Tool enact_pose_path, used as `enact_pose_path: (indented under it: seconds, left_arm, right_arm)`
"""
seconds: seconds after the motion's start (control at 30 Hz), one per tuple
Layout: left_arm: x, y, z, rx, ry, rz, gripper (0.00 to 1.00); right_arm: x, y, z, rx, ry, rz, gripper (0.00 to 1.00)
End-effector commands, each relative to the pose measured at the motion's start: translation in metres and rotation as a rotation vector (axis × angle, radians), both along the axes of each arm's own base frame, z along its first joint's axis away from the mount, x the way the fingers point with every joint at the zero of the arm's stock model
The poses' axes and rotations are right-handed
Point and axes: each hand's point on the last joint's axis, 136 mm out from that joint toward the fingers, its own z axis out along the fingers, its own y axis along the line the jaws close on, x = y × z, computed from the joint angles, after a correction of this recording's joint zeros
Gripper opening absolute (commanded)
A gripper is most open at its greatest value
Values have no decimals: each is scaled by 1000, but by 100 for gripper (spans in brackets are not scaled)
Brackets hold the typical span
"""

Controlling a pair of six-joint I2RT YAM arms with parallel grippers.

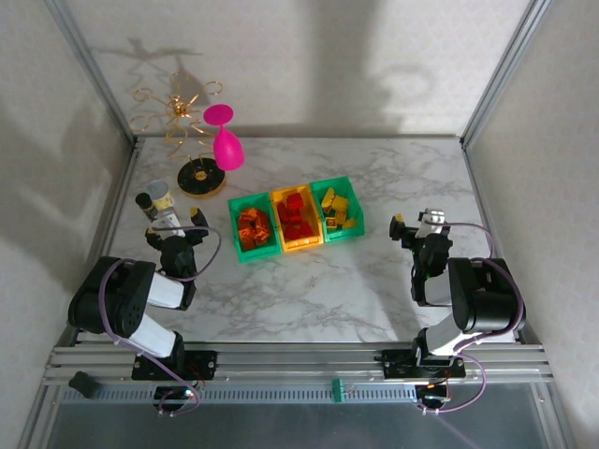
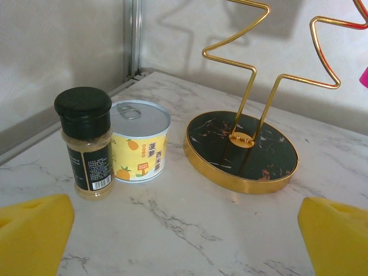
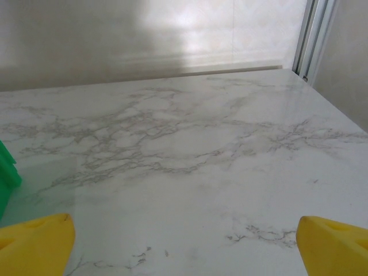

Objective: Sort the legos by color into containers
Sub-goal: Reset both arms

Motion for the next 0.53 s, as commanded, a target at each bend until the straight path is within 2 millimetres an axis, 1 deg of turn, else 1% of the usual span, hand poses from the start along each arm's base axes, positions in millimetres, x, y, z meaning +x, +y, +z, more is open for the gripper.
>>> enact_pose_path:
  seconds: [0.0,0.5]
  left_arm:
    - [2,-2,5,-3,-17,-14,100]
    - [3,-2,6,-2,-19,-14,100]
  right_arm:
    - [5,1,14,-13,-52,9,99]
    - [5,1,14,-13,-50,9,99]
